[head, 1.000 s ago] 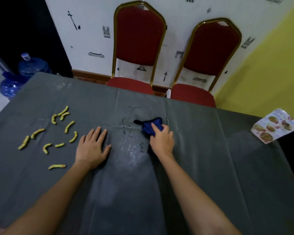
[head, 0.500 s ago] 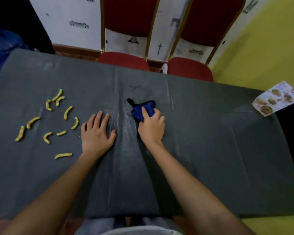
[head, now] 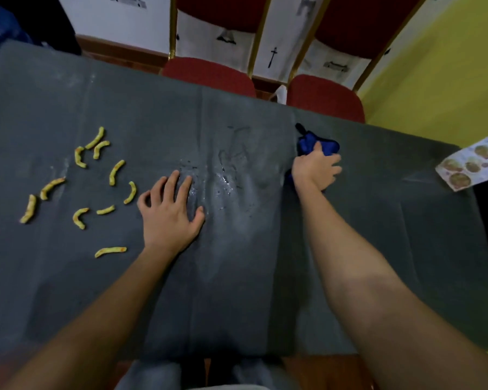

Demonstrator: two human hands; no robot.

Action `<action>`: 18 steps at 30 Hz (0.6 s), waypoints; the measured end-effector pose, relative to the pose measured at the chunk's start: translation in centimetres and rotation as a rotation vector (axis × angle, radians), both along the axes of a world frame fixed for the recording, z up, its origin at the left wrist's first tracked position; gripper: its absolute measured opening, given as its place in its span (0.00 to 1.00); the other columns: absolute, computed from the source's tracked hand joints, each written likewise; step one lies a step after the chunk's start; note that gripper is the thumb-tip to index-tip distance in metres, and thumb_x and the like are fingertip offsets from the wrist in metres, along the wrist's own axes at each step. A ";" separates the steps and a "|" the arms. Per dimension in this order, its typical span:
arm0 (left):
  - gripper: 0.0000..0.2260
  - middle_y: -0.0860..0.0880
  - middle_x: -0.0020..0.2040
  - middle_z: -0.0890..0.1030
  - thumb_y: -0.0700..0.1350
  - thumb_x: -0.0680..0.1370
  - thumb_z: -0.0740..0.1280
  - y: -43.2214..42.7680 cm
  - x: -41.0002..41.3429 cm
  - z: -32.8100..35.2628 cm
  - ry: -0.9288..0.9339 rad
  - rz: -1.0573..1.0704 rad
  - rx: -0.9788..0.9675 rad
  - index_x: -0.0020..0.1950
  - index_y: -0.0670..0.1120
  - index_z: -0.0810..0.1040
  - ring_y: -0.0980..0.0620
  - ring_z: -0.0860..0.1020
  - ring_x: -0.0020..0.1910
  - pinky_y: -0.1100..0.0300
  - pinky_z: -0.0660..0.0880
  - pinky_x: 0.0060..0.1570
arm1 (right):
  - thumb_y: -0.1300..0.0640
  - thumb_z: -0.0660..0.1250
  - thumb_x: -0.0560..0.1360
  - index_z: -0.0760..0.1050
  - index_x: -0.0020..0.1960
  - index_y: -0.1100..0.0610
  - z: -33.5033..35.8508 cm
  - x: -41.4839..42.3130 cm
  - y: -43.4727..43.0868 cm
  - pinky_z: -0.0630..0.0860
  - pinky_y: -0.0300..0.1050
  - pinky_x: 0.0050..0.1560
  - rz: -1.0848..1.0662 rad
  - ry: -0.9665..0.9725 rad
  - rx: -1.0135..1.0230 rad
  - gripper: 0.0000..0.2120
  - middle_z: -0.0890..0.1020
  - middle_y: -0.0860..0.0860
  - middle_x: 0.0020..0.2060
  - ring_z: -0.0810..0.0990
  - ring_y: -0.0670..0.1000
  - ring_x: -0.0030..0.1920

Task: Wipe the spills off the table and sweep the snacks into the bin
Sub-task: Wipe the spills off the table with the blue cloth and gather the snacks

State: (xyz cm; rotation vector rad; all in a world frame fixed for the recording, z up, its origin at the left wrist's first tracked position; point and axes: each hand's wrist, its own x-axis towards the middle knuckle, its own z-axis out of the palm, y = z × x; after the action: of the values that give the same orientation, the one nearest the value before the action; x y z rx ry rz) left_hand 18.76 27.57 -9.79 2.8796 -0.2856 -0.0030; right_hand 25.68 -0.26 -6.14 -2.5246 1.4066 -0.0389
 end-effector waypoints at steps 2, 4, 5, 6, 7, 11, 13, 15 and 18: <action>0.28 0.46 0.72 0.67 0.59 0.73 0.59 0.2 -0.6 -0.4 0.009 -0.002 0.002 0.70 0.49 0.67 0.44 0.63 0.68 0.45 0.58 0.60 | 0.54 0.60 0.77 0.65 0.72 0.46 -0.5 0.0 2.8 0.68 0.56 0.60 0.074 0.022 -0.028 0.24 0.62 0.61 0.70 0.67 0.64 0.61; 0.28 0.46 0.72 0.66 0.59 0.73 0.59 0.4 -0.7 -0.7 0.010 -0.002 0.004 0.70 0.49 0.67 0.43 0.63 0.68 0.45 0.58 0.60 | 0.54 0.61 0.76 0.65 0.73 0.45 -0.9 0.2 6.4 0.69 0.55 0.58 0.229 0.011 -0.063 0.25 0.64 0.60 0.68 0.68 0.63 0.58; 0.28 0.45 0.72 0.66 0.59 0.73 0.59 0.5 -0.6 -0.7 0.012 0.006 0.004 0.70 0.49 0.67 0.43 0.63 0.68 0.44 0.58 0.60 | 0.53 0.62 0.76 0.64 0.73 0.45 -1.0 0.3 8.4 0.69 0.54 0.57 0.330 0.008 -0.074 0.25 0.65 0.60 0.67 0.69 0.62 0.57; 0.28 0.45 0.72 0.67 0.59 0.73 0.59 0.6 -0.6 -0.8 0.019 0.014 0.004 0.70 0.49 0.67 0.43 0.63 0.68 0.44 0.59 0.60 | 0.53 0.62 0.76 0.64 0.73 0.45 -1.1 0.3 10.4 0.69 0.54 0.57 0.437 0.009 -0.077 0.26 0.65 0.59 0.67 0.69 0.61 0.57; 0.28 0.45 0.72 0.67 0.59 0.73 0.58 0.6 -0.7 -0.8 0.023 0.021 0.010 0.70 0.49 0.68 0.43 0.64 0.68 0.44 0.59 0.60 | 0.52 0.63 0.76 0.63 0.73 0.45 -1.1 0.2 12.2 0.69 0.53 0.57 0.539 0.011 -0.072 0.26 0.65 0.59 0.68 0.69 0.61 0.57; 0.28 0.45 0.72 0.67 0.59 0.73 0.57 0.3 -1.1 -0.6 0.043 0.022 0.034 0.70 0.49 0.68 0.43 0.64 0.68 0.44 0.60 0.60 | 0.52 0.63 0.76 0.63 0.73 0.43 -0.9 0.6 12.1 0.71 0.53 0.58 0.712 0.006 -0.024 0.26 0.65 0.57 0.68 0.69 0.60 0.59; 0.28 0.46 0.71 0.67 0.59 0.72 0.57 0.1 -0.9 -0.2 0.034 0.024 0.024 0.69 0.49 0.69 0.43 0.65 0.67 0.44 0.59 0.60 | 0.52 0.63 0.76 0.64 0.72 0.41 -0.6 1.3 9.3 0.71 0.54 0.57 0.699 -0.003 -0.027 0.25 0.66 0.55 0.67 0.69 0.60 0.59; 0.28 0.46 0.71 0.68 0.59 0.72 0.57 0.2 -1.0 0.0 0.020 0.022 0.015 0.69 0.48 0.70 0.43 0.66 0.67 0.44 0.60 0.60 | 0.52 0.63 0.76 0.65 0.72 0.41 -0.7 1.6 6.0 0.72 0.55 0.57 0.609 0.005 -0.030 0.25 0.67 0.55 0.66 0.70 0.60 0.60; 0.28 0.45 0.71 0.68 0.58 0.72 0.58 0.4 -1.7 -0.2 -0.002 0.013 0.013 0.69 0.48 0.70 0.43 0.66 0.67 0.43 0.60 0.60 | 0.51 0.63 0.76 0.65 0.71 0.41 -0.8 1.7 0.7 0.72 0.57 0.59 0.385 0.022 0.006 0.24 0.66 0.56 0.67 0.69 0.62 0.62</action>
State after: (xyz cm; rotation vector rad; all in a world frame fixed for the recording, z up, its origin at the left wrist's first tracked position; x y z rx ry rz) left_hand 17.04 27.97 -9.97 2.8942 -0.2679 0.0006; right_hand 27.39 0.46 -6.95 -2.7503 0.9031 0.0639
